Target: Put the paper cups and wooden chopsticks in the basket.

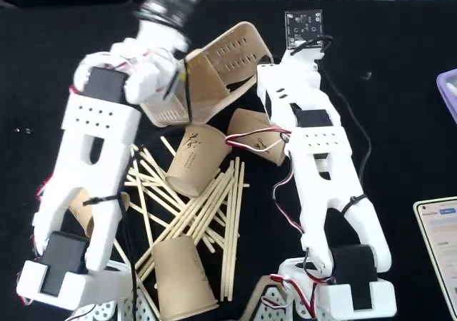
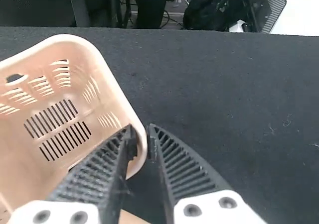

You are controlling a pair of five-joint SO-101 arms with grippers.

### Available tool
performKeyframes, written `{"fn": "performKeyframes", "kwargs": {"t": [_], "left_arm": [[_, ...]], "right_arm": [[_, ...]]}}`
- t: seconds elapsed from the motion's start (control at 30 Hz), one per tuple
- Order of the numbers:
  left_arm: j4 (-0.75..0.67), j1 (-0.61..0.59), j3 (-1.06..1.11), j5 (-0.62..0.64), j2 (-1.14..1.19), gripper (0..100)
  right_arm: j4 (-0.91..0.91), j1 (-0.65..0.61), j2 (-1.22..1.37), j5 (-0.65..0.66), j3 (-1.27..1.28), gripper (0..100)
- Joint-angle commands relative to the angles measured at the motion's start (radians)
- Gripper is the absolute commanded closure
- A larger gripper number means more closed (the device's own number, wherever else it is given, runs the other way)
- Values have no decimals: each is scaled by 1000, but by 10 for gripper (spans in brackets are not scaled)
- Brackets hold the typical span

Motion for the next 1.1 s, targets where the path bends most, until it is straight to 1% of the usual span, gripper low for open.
{"fn": "performKeyframes", "kwargs": {"t": [0.0, 0.07, 0.2, 0.33, 0.43, 0.5, 0.6, 0.7, 0.8, 0.87, 0.93, 1.03, 1.07], "left_arm": [[5, -42, -84, 149, -46, 714], [37, -45, -94, 150, -48, 732], [204, -36, -142, 149, -48, 736], [315, -41, -223, 158, -48, 735], [430, -33, -300, 163, -46, 735], [477, -15, -317, 203, -38, 735], [454, -5, -265, 230, -35, 735], [316, -18, -125, 230, -35, 735], [164, -58, 35, 227, -44, 740], [103, -74, 114, 227, -46, 744], [77, -96, 160, 227, -46, 798], [71, -125, 162, 229, -43, 983], [71, -137, 162, 232, -43, 967]], "right_arm": [[-26, 11, -7, -3, -41, 988], [-26, 11, -7, -34, -41, 988], [-29, 8, -7, -95, -50, 988], [-51, -25, 2, -92, -51, 988], [-52, -41, 2, -91, -48, 988], [-52, -43, 2, -91, -48, 988], [-54, -40, 2, -91, -47, 988], [-48, -37, 2, -91, -47, 988], [-48, -37, 1, -91, -45, 988], [-48, -37, -2, -92, -45, 988], [-48, -38, -7, -97, -45, 988], [-48, -43, -7, -97, -47, 987], [-48, -44, -7, -97, -48, 987]]}}
